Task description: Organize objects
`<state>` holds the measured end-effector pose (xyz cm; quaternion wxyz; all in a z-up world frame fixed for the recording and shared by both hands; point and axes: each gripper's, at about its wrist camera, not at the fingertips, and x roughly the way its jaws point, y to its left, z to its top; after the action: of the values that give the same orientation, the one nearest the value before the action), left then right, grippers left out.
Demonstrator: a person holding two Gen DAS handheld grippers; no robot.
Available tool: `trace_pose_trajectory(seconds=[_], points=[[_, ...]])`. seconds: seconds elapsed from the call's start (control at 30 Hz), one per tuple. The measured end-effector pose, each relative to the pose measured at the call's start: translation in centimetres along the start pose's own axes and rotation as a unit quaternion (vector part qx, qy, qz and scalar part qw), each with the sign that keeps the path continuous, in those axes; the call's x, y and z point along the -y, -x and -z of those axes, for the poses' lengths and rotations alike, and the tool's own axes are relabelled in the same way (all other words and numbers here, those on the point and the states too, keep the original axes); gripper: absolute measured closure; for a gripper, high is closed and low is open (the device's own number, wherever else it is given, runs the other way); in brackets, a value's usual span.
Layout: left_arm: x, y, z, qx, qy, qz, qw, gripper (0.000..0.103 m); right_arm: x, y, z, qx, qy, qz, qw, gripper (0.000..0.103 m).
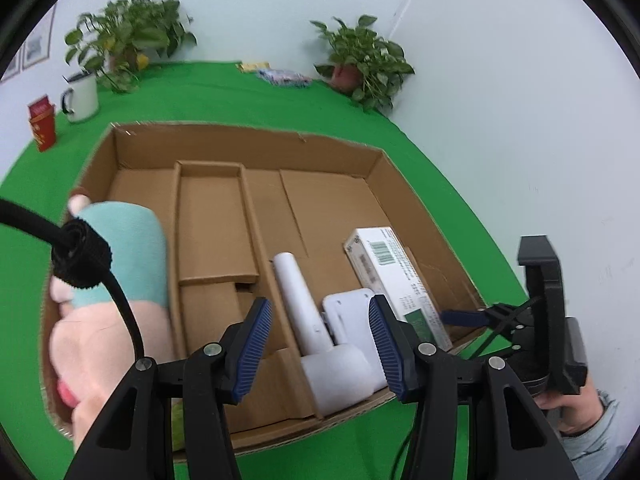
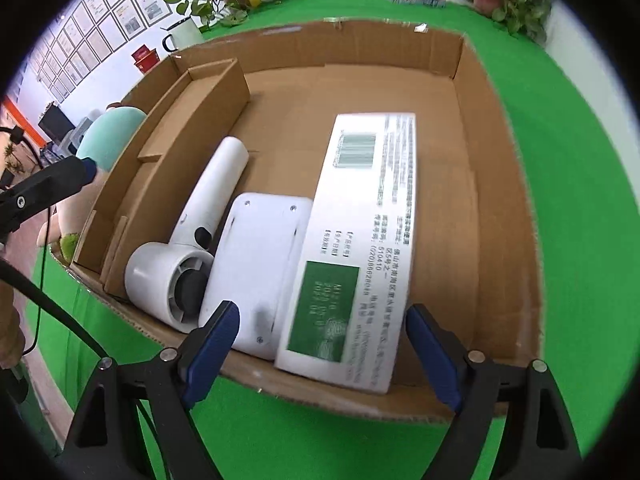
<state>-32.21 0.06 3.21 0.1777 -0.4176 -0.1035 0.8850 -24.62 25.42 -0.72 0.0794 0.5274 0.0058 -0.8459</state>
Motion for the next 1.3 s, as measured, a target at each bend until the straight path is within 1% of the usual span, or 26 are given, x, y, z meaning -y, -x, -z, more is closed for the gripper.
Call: trace_pose_trajectory(seconds=[0.03, 0.07, 0.1, 0.13, 0.17, 0.2, 0.23, 0.27, 0.3, 0.33, 0.37, 0.4, 0.43, 0.47, 0.57, 0.6, 0.63, 0.67, 0.77, 1.3], points=[[0.1, 0.9, 0.4, 0.014, -0.006, -0.015, 0.9998, 0.053, -0.1, 0.4, 0.0, 0.018, 0.005, 0.009, 1.000, 0.018], [0.1, 1.9, 0.9, 0.033, -0.013, -0.045, 0.9984, 0.048, -0.5, 1.3, 0.3, 0.043, 0.008, 0.017, 0.999, 0.018], [0.2, 2.5, 1.4, 0.049, -0.021, -0.070, 0.9962, 0.039, -0.7, 1.8, 0.5, 0.067, 0.008, 0.021, 0.998, 0.017], [0.3, 3.3, 1.9, 0.070, -0.028, -0.098, 0.9923, 0.034, -1.1, 2.6, 1.1, 0.101, 0.003, 0.023, 0.995, 0.013], [0.3, 4.2, 2.6, 0.095, -0.035, -0.128, 0.9866, 0.026, -1.3, 3.2, 1.7, 0.131, -0.003, 0.024, 0.991, 0.011], [0.2, 5.0, 3.2, 0.114, -0.038, -0.146, 0.9819, 0.019, -1.7, 3.6, 2.6, 0.164, -0.011, 0.027, 0.986, 0.003], [0.2, 5.7, 4.0, 0.134, -0.043, -0.168, 0.9756, 0.015, -2.1, 3.6, 3.5, 0.195, -0.018, 0.030, 0.980, 0.001], [0.2, 6.2, 4.9, 0.154, -0.047, -0.197, 0.9671, 0.006, -2.5, 3.3, 4.2, 0.213, -0.024, 0.033, 0.976, 0.001], [0.1, 6.5, 6.0, 0.173, -0.052, -0.229, 0.9566, 0.003, -2.8, 2.7, 4.8, 0.222, -0.030, 0.035, 0.974, 0.001], [0.2, 6.3, 7.0, 0.185, -0.058, -0.252, 0.9481, 0.002, -3.1, 2.0, 5.2, 0.226, -0.038, 0.038, 0.973, 0.001], [0.1, 6.2, 7.7, 0.188, -0.060, -0.264, 0.9441, 0.002, -3.3, 1.4, 5.5, 0.230, -0.043, 0.047, 0.971, 0.000], [0.0, 5.9, 8.4, 0.186, -0.060, -0.269, 0.9432, 0.002, -3.7, 1.6, 5.7, 0.243, -0.037, 0.061, 0.967, 0.001], [-0.2, 5.2, 9.1, 0.179, -0.059, -0.268, 0.9449, 0.002, -4.0, 1.7, 6.0, 0.253, -0.032, 0.071, 0.964, 0.001], [-0.3, 4.3, 9.7, 0.165, -0.055, -0.264, 0.9488, 0.002, -4.0, 1.7, 6.2, 0.257, -0.033, 0.070, 0.963, 0.001], [-0.7, 2.0, 10.8, 0.134, -0.046, -0.262, 0.9546, 0.002, -4.4, 1.7, 6.6, 0.274, -0.032, 0.072, 0.958, 0.001], [-0.8, 1.6, 11.0, 0.136, -0.043, -0.261, 0.9547, 0.002, -4.7, 1.7, 6.8, 0.277, -0.022, 0.082, 0.957, 0.001], [-0.9, 1.5, 11.3, 0.147, -0.039, -0.258, 0.9540, 0.001, -5.1, 1.6, 7.0, 0.279, -0.008, 0.096, 0.955, 0.001], [-1.1, 1.5, 11.4, 0.154, -0.035, -0.257, 0.9536, 0.001, -5.2, 1.6, 7.2, 0.287, -0.007, 0.097, 0.953, 0.001], [-1.1, 1.0, 11.9, 0.163, -0.037, -0.259, 0.9515, 0.000, -4.9, 1.5, 7.3, 0.296, -0.011, 0.094, 0.951, 0.001], [-1.1, 0.9, 11.7, 0.160, -0.038, -0.260, 0.9515, 0.000, -4.8, 1.2, 7.0, 0.295, -0.011, 0.097, 0.950, 0.001]])
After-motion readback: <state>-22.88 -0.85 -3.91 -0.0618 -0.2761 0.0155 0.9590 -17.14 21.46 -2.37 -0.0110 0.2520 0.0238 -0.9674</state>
